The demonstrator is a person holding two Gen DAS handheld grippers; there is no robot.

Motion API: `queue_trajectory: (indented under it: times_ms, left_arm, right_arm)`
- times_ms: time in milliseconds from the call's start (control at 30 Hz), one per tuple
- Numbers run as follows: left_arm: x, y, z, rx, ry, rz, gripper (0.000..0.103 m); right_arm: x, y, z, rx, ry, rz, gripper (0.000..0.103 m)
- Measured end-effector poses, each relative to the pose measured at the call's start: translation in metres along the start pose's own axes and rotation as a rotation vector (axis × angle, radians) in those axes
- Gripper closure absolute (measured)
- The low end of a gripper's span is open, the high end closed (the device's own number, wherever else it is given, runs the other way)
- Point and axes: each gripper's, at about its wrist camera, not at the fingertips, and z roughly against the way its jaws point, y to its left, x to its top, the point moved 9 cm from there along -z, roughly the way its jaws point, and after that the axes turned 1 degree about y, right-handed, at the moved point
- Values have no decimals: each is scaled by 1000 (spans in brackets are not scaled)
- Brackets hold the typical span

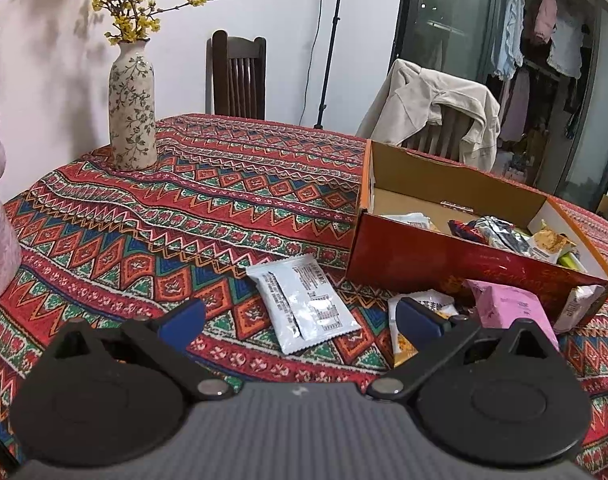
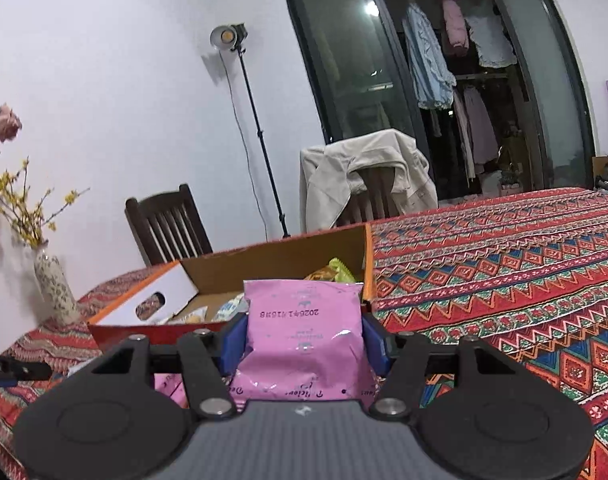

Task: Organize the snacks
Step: 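Grasp the pink packet with the right gripper while the left grasps a white packet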

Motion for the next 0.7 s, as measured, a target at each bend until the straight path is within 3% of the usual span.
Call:
queue_trajectory:
  times_ms: [367,567,700]
  left_arm:
    - [11,1,-63,114,143,-2,0]
    - [10,5,-88,204,159,2,0]
    - [9,9,-93,215,165,12,2]
  right_arm:
    - [0,-6,3,-17,-14,-22,43]
    - [-3,-3,2,-18,-8,-11,44]
    - [-4,-3,1,-23,-1,-7,44]
